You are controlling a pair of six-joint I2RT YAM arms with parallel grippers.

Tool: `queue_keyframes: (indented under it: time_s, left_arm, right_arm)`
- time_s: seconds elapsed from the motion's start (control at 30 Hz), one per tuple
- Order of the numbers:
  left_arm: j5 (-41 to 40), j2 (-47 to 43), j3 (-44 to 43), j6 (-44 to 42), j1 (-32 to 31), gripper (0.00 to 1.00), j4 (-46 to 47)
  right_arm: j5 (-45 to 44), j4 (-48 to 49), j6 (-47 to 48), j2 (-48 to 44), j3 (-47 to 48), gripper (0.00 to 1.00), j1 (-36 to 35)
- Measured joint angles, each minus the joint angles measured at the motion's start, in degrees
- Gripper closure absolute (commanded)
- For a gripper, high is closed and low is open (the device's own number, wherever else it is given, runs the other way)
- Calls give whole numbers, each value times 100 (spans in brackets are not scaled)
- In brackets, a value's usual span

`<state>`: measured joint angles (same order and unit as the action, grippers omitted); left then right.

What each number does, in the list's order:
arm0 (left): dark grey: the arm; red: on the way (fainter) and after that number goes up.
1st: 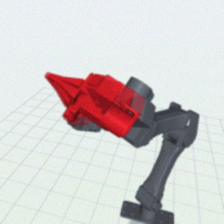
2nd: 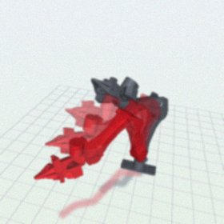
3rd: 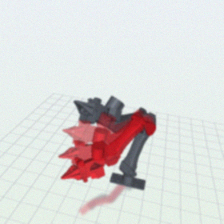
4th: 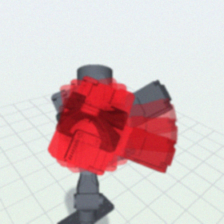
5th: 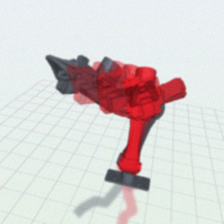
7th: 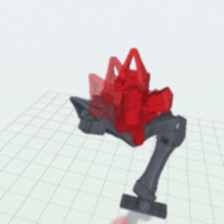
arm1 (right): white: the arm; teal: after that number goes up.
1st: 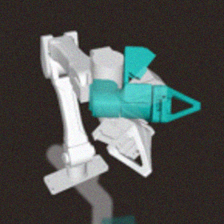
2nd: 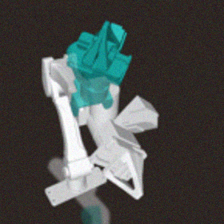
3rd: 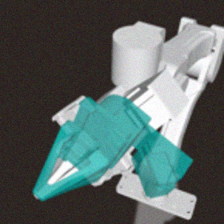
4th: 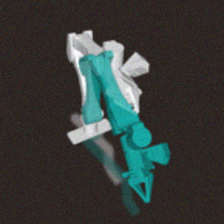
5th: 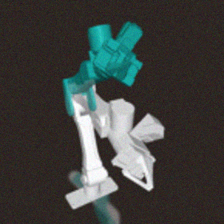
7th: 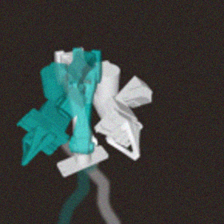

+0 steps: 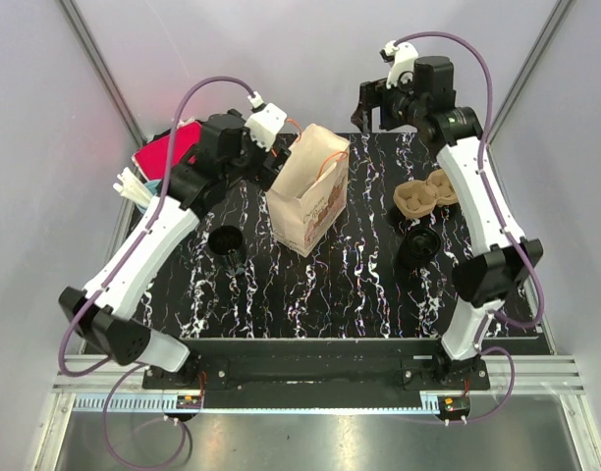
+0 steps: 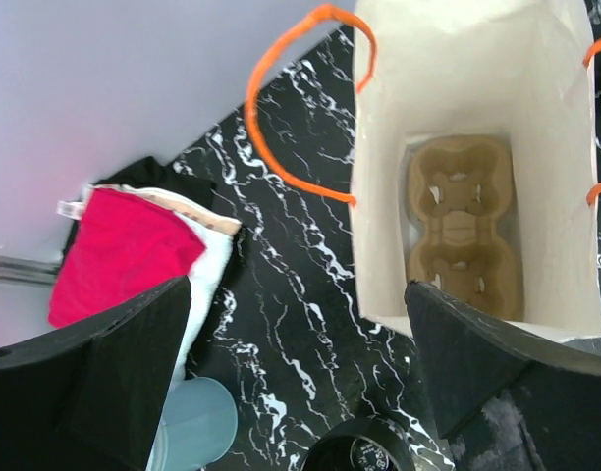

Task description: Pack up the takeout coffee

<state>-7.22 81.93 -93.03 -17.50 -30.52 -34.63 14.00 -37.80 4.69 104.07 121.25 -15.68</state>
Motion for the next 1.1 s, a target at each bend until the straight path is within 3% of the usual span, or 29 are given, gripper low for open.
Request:
queue_keyframes:
  time_s: [0.4,1.1]
  left_arm:
    - [146,378,-20,44,7,1,-68]
    - [286,378,-20,131,28,1,-85]
  right_arm:
    - [796,-728,-122,463,363,8,0]
    - [1250,-2430,911,474,1025,5,-160]
